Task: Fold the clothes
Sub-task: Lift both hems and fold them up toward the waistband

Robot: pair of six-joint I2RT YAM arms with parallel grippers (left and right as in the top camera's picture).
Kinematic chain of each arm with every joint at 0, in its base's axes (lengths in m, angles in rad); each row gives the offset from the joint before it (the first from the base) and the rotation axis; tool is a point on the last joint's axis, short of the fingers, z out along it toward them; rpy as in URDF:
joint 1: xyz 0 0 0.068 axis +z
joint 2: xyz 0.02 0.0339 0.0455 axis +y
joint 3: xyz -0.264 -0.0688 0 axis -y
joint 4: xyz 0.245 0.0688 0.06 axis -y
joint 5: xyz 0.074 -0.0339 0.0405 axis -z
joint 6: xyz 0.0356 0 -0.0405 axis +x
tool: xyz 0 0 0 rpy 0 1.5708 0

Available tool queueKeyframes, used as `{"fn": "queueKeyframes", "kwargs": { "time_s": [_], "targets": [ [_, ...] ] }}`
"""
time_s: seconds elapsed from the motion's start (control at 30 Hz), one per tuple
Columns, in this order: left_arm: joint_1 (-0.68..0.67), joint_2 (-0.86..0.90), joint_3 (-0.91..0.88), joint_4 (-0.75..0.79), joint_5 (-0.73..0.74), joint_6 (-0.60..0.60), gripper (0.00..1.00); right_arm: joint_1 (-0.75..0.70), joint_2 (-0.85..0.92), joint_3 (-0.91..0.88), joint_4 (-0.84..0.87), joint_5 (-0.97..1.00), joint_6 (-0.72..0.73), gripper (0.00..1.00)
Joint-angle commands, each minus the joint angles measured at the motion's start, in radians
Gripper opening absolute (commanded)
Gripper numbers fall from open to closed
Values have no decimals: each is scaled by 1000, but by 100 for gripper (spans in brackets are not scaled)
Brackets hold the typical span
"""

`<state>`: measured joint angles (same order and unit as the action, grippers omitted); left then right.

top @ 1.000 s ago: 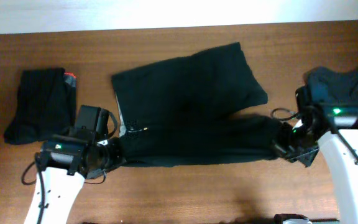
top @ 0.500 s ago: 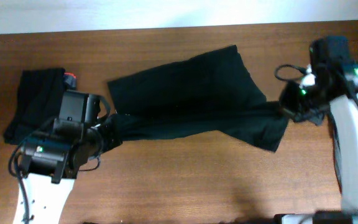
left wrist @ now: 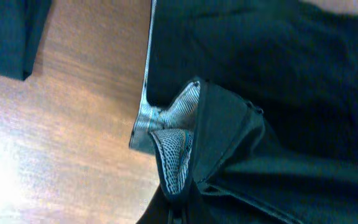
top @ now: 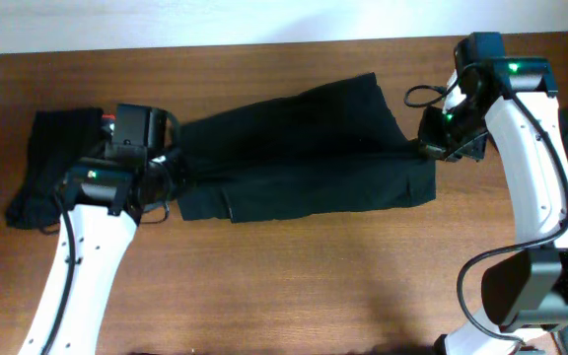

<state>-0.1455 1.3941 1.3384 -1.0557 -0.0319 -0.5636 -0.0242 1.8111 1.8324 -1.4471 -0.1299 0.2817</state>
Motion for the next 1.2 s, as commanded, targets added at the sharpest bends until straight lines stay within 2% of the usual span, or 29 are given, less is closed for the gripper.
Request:
{"fn": "queueKeyframes", "kwargs": {
  "time_s": [0.0, 0.17, 0.6, 0.87, 1.17],
  "targets": [
    [60, 3, 19, 22, -93, 20, 1, -14, -9, 88, 10, 90, -24, 4],
    [70, 3, 19, 76, -43, 20, 1, -13, -9, 122, 95, 90, -24, 4],
    [70, 16, 19, 228, -79, 19, 1, 110, 60, 122, 267, 119, -23, 4],
    [70, 131, 19, 288, -105, 19, 1, 118, 150, 121, 293, 120, -12, 4],
    [70, 270, 19, 474, -135, 20, 0, 118, 252, 121, 394, 120, -12, 4]
  ]
}}
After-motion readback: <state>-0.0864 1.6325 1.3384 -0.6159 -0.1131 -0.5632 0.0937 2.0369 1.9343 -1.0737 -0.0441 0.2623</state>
